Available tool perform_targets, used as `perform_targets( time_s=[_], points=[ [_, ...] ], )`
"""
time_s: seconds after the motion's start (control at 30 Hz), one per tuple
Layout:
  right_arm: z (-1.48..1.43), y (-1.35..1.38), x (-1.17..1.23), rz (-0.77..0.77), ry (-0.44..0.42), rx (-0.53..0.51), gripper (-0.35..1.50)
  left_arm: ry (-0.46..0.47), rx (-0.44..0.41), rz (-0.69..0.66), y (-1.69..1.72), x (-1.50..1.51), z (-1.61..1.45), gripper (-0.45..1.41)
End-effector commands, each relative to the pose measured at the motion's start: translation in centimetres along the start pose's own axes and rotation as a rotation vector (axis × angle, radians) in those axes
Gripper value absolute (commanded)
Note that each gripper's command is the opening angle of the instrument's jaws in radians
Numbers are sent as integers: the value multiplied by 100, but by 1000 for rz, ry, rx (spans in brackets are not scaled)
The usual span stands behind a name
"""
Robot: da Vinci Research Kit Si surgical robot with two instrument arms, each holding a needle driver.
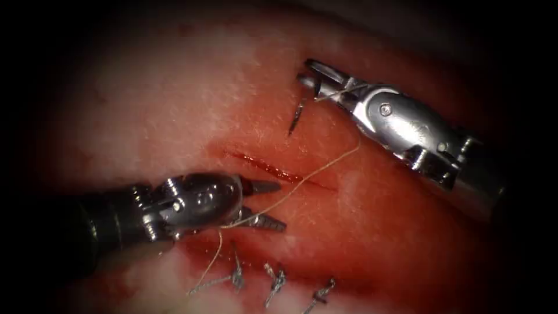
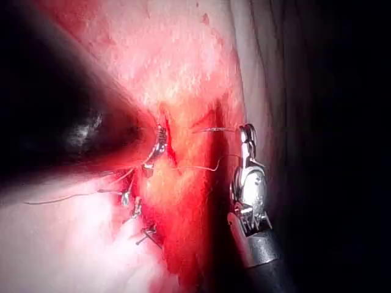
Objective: Wound Closure
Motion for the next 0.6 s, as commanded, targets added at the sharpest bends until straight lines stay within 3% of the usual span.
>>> perform_targets(
  time_s=[0.03, 0.6],
  points=[
    [10, 2, 0, -17, 7, 1, -35, 0, -2, 3, -2, 2, 6, 57],
    [6, -9, -26, -105, -12, -24, -35, -3, -9, 5, 0, 4, 3, 56]
  ],
)
